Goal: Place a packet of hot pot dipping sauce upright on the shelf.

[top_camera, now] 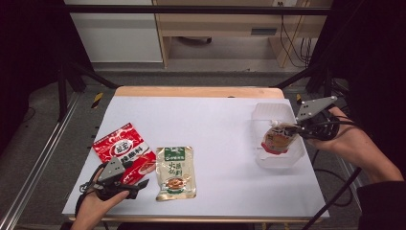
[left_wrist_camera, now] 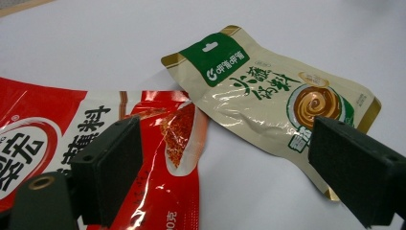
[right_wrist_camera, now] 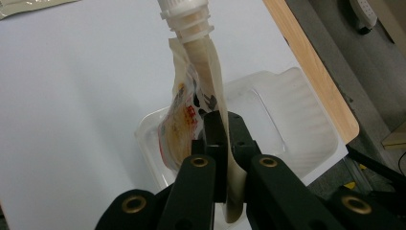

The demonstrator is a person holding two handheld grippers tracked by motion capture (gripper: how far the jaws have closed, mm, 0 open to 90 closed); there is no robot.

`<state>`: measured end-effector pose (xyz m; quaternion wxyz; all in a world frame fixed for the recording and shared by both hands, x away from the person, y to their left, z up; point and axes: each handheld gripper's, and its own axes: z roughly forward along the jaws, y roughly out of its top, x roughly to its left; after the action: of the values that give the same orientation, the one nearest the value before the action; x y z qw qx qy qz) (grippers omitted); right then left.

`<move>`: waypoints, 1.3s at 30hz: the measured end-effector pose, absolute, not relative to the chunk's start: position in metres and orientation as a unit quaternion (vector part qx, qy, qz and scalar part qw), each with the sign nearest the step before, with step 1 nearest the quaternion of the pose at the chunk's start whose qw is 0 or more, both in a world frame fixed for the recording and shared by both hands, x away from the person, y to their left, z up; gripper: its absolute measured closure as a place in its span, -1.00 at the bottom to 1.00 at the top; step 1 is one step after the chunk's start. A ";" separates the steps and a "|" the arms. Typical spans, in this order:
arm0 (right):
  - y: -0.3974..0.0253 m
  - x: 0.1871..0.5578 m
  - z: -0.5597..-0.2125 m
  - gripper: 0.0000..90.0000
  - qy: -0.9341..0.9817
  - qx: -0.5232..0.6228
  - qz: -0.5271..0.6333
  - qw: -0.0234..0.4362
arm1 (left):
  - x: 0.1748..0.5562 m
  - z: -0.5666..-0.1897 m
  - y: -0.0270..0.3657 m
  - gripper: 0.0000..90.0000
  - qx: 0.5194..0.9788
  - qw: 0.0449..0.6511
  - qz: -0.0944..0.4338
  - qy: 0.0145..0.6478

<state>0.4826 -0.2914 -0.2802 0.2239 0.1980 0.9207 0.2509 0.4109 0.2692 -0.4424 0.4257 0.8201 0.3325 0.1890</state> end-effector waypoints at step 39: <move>-0.298 0.479 -0.292 1.00 0.925 0.196 0.269 0.181 | 0.413 -0.446 0.269 -0.73 0.829 0.406 0.189 0.334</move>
<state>0.4795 -0.2985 -0.2922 0.1806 0.1960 0.9255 0.2691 0.4134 0.2690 -0.4463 0.4063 0.8292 0.3344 0.1885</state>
